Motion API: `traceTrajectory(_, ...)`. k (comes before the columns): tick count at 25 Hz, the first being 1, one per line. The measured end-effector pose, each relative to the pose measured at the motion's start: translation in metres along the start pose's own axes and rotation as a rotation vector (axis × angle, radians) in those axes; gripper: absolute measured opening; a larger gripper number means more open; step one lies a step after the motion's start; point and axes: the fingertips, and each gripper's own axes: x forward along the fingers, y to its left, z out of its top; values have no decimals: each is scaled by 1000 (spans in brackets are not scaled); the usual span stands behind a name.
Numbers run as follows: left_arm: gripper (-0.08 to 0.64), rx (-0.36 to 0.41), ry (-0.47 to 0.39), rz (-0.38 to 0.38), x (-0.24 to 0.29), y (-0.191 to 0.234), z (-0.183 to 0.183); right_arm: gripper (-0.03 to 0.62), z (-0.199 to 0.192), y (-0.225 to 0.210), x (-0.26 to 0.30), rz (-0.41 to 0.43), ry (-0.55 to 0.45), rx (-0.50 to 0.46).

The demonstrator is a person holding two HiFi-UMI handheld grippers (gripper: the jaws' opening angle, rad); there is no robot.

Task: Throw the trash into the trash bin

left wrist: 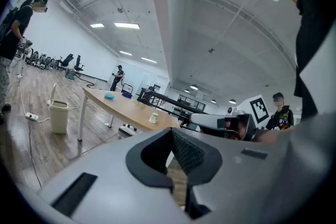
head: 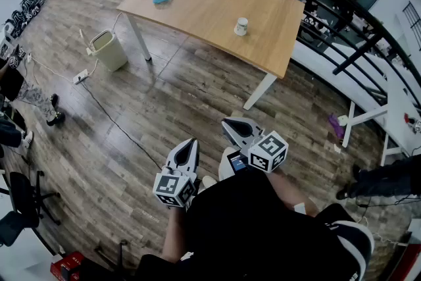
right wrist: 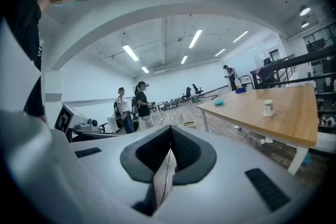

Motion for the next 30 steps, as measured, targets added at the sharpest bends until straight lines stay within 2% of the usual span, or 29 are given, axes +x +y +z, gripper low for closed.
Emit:
traceTrajectory(4,-3,-14,-17,41,21,29,6,-2,9,-20,32,27,-1,-13)
traceTrajectory(8,-3,16,-1,56,40,77,26,-2,16,-45,96,31,-15,25)
traceTrajectory(11,-3,58,8,67,62,111,56,-2,35,-73,148,43,-28,53)
traceTrajectory(17,-3,107,-34,91,98,156,145,-2,95,-111,212,107,-104,108)
traceTrajectory(19,-3,129,-40,94,119,162,161,-2,109,-131,227,105,-129,119)
traceTrajectory(21,-3,139,-27,84,142,166,161,-2,110,-154,241,92,-123,140)
traceTrajectory(22,-3,128,-22,72,151,171,158,-2,108,-163,249,91,-109,151)
traceTrajectory(26,-3,0,-27,41,176,201,154,-2,104,-179,289,103,-52,157)
traceTrajectory(30,-3,-3,-43,64,179,259,164,-2,108,-182,340,88,-32,115)
